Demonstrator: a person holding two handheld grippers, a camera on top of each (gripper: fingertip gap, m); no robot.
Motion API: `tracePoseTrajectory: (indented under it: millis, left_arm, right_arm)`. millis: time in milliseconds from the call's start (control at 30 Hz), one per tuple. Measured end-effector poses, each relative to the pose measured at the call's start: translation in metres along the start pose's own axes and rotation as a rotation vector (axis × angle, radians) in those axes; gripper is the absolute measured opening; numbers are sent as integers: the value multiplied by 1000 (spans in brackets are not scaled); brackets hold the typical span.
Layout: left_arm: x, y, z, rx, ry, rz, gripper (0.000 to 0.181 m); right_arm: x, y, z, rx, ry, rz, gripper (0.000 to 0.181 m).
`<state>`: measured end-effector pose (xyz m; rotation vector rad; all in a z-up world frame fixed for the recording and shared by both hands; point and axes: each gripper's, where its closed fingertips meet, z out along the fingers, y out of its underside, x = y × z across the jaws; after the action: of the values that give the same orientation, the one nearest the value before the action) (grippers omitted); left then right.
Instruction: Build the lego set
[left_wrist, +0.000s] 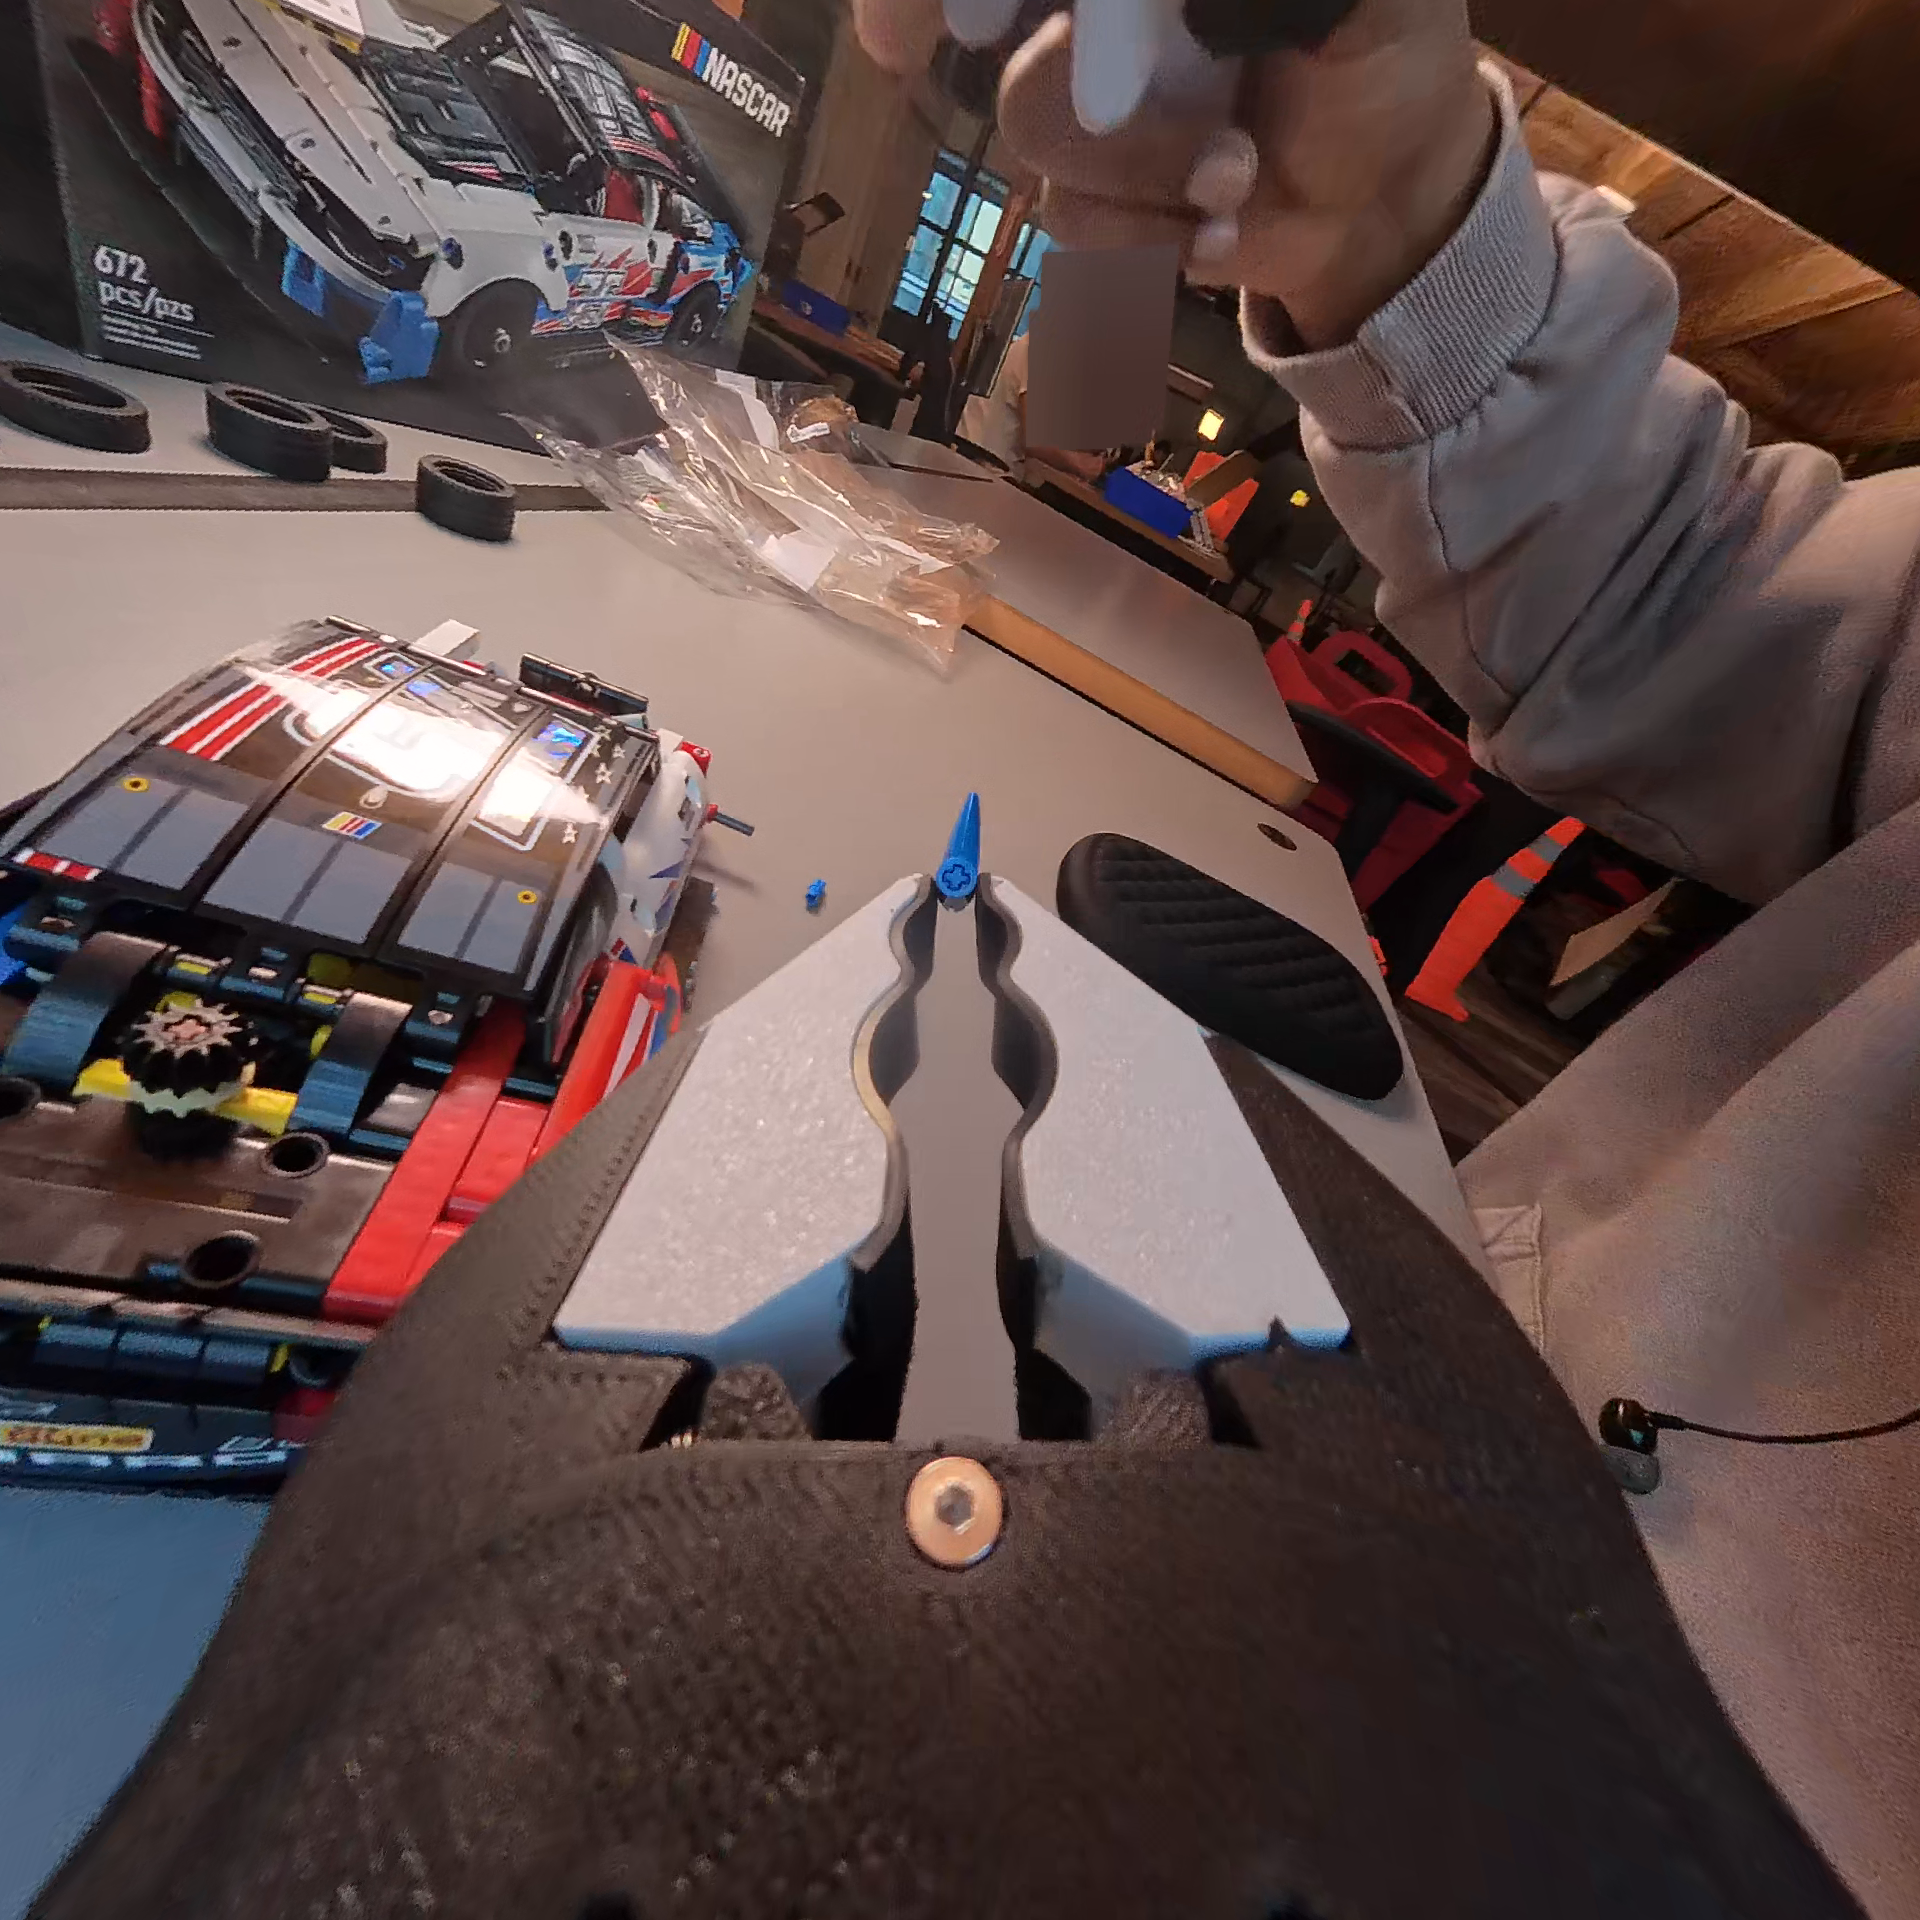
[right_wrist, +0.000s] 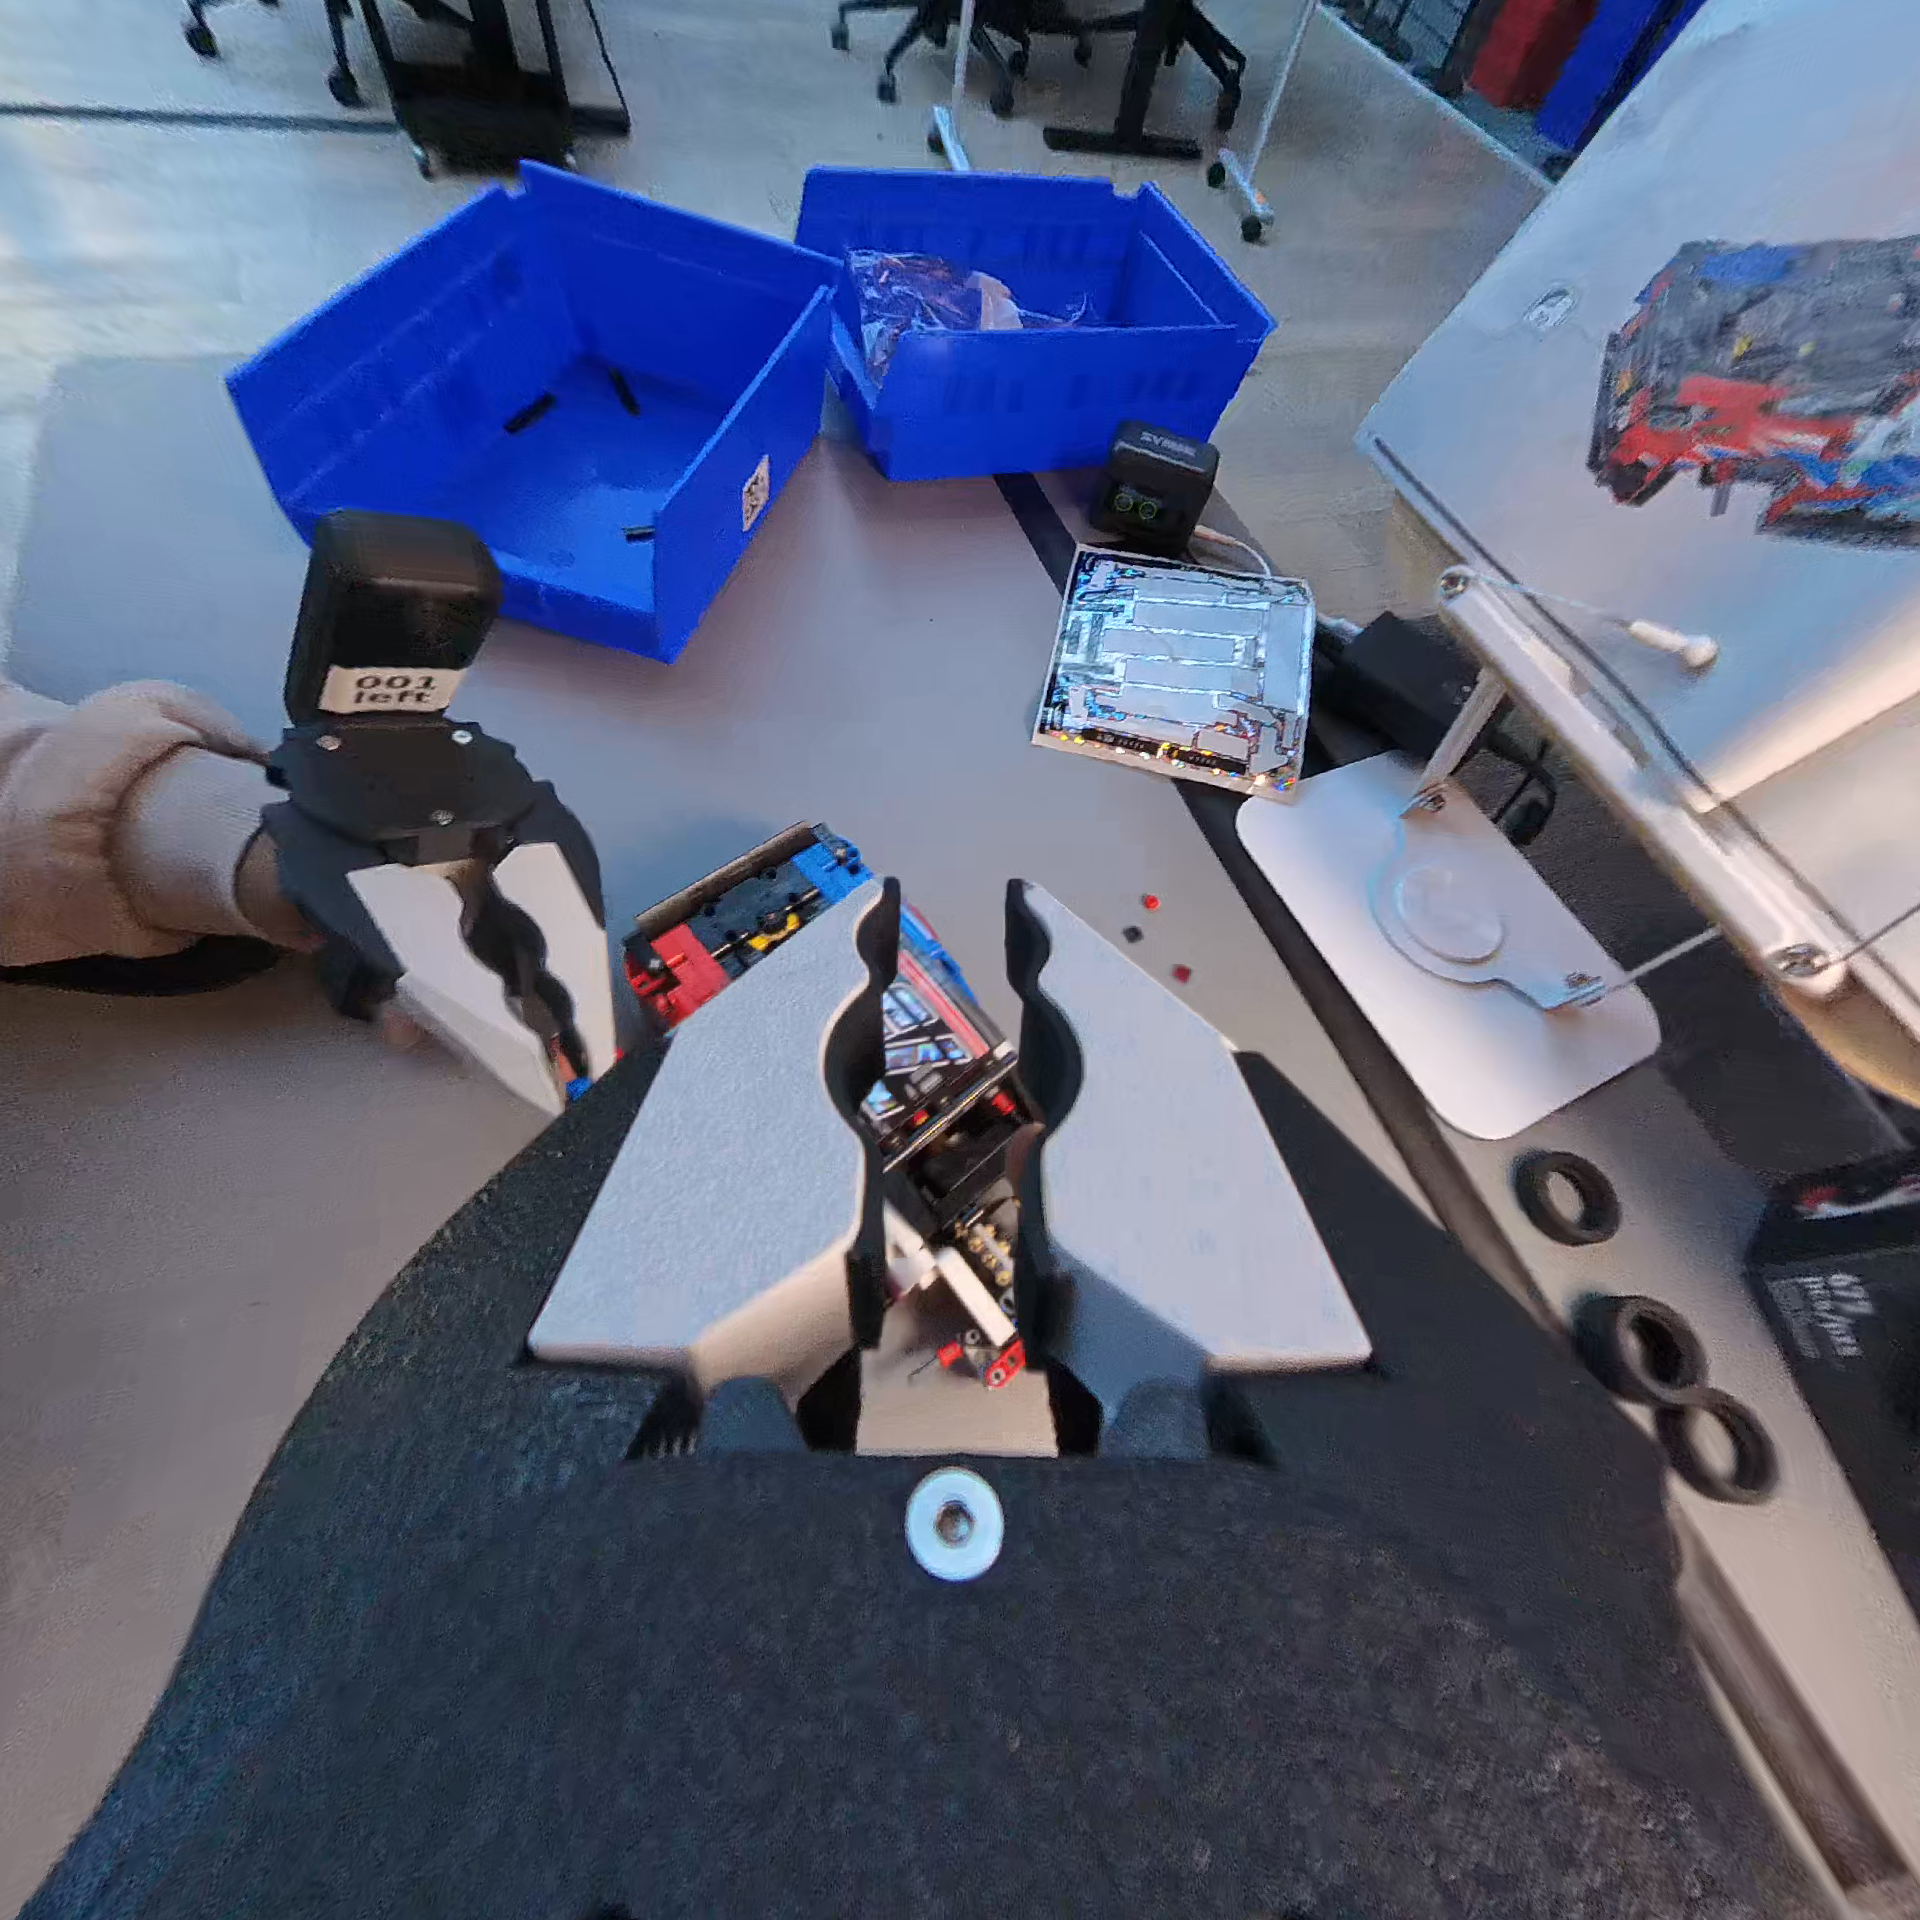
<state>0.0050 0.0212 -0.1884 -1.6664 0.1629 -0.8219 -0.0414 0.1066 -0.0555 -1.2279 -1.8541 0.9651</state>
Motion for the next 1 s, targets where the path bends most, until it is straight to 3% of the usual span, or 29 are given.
tracePoseTrajectory:
  millis: [100,233,433,767,1000]
  left_arm:
    - [-7,3,-1,-16,-53,-3,5]
    - [-11,3,-3,-18,-78,-16,5]
    - [-13,3,-6,-27,-118,3,5]
    - [-8,-1,-6,-34,-122,56,5]
    - [-12,2,-7,-88,-181,147,5]
  right_arm:
    - [-18,41,-12,26,-58,69,17]
    - [-31,98,-12,31,-3,70,18]
    - [-33,157,-5,69,74,125,16]
    - [-33,178,-2,106,28,142,13]
    - [-51,231,8,-192,-72,37,15]
